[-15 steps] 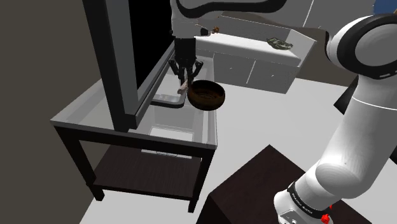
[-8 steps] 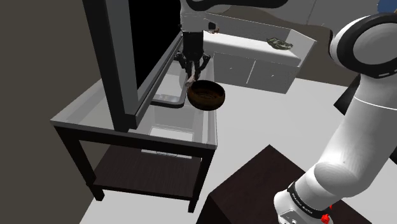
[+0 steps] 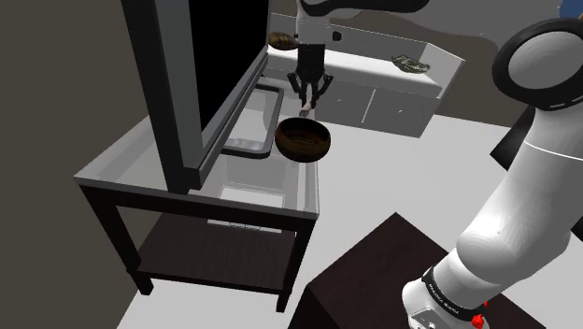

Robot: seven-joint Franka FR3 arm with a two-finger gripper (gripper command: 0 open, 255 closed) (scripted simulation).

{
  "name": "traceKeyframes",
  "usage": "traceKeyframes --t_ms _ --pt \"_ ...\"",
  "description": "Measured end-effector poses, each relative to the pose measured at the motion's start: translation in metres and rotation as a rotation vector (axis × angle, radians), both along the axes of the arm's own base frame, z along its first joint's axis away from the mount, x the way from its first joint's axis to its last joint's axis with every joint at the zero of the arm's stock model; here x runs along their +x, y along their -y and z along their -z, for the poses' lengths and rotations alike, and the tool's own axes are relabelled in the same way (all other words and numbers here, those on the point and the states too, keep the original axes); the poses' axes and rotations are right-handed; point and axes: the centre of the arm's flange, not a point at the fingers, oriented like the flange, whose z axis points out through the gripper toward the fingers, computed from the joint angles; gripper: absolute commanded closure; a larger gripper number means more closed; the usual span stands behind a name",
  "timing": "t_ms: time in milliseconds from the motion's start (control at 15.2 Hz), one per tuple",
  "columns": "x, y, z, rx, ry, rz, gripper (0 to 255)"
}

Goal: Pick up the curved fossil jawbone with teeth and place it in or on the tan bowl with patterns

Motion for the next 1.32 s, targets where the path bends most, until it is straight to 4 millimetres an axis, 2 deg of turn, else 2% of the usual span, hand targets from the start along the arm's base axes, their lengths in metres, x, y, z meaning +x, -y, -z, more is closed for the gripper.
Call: traceKeyframes --t_ms 858,1320 --pt "0.001 0.004 0.067 0.001 0.000 -0.003 255" --pt "0.001 0.005 0.071 0.001 0.000 -0.003 255"
